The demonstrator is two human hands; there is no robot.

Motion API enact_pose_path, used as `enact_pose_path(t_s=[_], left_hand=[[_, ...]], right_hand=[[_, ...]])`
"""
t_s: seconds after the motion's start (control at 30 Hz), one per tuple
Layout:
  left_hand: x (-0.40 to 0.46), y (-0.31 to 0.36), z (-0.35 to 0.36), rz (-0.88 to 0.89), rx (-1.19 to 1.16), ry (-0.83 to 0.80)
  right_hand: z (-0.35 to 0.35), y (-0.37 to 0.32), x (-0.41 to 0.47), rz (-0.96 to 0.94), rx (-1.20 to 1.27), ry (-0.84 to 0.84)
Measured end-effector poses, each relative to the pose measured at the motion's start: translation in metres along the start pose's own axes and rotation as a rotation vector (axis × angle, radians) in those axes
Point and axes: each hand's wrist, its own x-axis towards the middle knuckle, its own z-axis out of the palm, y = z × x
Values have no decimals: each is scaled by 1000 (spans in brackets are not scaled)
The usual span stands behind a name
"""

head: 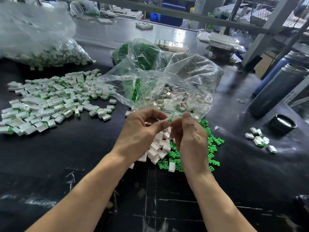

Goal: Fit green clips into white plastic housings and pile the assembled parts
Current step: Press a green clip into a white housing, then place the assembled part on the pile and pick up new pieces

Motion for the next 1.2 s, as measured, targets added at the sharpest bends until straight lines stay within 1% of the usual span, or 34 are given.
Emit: enact_pose_path(t_s=[0.2, 0.37, 0.47, 0.6, 0.73, 0.87, 1.0, 1.1, 1.2], left_hand=[[1, -4, -3, 22, 14, 2], [0, -5, -1, 16, 19, -12], [-2, -7, -1, 46, 133, -19], [-2, -7, -4, 140, 339, 47], [1, -7, -14, 172, 429, 82], [10, -14, -37, 113, 606, 251], [17, -25, -61, -31, 797, 396], [21, -30, -71, -145, 944, 424], [25, -35, -76, -209, 1016, 424]], right_hand=[[-5, -3, 3, -76, -13, -96], [-6, 1, 5, -68, -87, -70], [-6, 3, 5, -54, -114, -66], [-6, 4, 5, -45, -140, -49], [-9, 5, 8, -1, -159, 32], [-18, 6, 14, 61, -204, 106], [-29, 6, 19, 89, -241, 129], [-37, 7, 23, 101, -320, 138], [-44, 9, 26, 151, -476, 85]])
